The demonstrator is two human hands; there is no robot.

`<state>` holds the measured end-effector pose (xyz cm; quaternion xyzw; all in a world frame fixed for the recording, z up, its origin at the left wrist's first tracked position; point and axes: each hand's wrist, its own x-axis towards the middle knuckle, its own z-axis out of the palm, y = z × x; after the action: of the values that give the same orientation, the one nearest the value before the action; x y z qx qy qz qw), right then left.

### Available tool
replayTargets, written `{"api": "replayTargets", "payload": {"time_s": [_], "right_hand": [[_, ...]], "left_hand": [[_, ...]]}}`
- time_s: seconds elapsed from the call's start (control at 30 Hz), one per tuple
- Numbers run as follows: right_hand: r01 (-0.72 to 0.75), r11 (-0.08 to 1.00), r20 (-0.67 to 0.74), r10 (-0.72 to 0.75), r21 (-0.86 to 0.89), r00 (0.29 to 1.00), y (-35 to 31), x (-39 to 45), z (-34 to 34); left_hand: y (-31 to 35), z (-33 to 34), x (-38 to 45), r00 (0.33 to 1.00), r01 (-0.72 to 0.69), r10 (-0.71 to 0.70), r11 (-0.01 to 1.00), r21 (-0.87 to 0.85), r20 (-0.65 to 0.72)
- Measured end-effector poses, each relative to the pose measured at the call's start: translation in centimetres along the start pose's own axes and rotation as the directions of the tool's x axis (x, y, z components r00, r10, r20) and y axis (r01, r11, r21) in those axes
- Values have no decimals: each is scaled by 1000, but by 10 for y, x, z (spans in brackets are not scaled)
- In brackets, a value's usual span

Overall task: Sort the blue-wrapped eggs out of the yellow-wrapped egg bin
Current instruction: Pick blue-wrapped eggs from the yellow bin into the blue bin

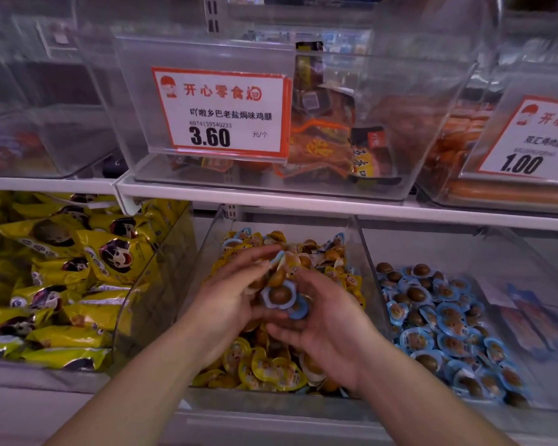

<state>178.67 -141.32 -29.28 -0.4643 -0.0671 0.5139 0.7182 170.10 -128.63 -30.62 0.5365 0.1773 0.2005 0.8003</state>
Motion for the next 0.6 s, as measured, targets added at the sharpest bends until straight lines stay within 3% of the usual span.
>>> {"api": "replayTargets", "payload": {"time_s": [0.1,0.23,0.33,0.4,0.47,0.6], "right_hand": [[20,999,27,-21,44,999,3,0,-1],[61,987,42,-68,146,997,6,2,-3],[127,983,-55,-121,133,991,4,5,-8],[185,983,-161,-183,-2,970,5,6,-13],[247,924,-216,-316,-293,924,3,5,-17],[334,699,-113,-510,-633,853,-6,-1,-22]], "left_hand": [[-1,-1,-4,996,-92,90,982,164,20],[-4,0,-7,964,-247,263,865,437,24],[-6,0,-10,945,-253,321,831,496,-56],[-7,-5,-10,911,-241,392,762,601,-131],[-7,-11,-9,884,-226,444,683,695,-148],[-7,-15,-7,880,-247,463,638,730,-106]]}}
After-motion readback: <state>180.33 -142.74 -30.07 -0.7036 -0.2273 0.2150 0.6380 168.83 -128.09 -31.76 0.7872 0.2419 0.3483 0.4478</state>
